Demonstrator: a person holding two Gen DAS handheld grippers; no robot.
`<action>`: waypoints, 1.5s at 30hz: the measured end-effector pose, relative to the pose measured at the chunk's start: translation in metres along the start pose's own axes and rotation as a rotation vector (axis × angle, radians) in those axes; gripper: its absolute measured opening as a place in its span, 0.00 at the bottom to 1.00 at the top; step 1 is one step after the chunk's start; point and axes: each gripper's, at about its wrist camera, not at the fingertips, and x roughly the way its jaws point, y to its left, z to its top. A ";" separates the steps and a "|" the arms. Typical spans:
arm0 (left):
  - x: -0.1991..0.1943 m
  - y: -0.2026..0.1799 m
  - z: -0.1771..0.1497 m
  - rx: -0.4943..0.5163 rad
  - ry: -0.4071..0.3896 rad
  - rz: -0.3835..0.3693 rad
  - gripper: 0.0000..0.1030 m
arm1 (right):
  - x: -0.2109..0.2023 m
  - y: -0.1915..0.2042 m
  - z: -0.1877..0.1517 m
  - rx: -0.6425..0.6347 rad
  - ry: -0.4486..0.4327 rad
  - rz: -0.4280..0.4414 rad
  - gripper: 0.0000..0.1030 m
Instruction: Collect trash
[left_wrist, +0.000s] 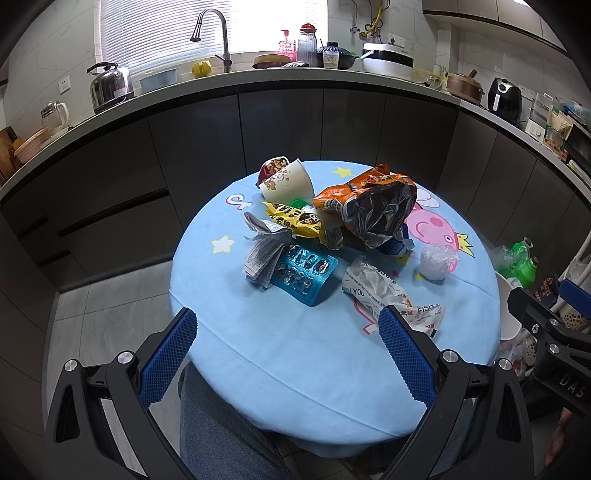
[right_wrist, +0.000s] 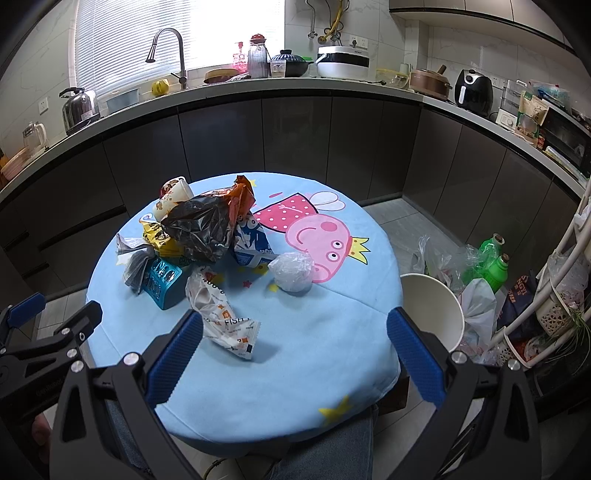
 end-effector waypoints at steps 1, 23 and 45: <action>-0.001 0.000 0.000 -0.001 0.000 0.000 0.92 | 0.000 0.000 0.000 0.000 0.000 0.000 0.97; -0.002 -0.001 0.001 0.000 0.000 -0.004 0.92 | -0.001 0.000 0.001 -0.001 0.001 -0.001 0.97; -0.002 -0.001 0.002 -0.001 0.000 -0.006 0.92 | 0.000 0.001 0.001 -0.001 0.002 0.000 0.97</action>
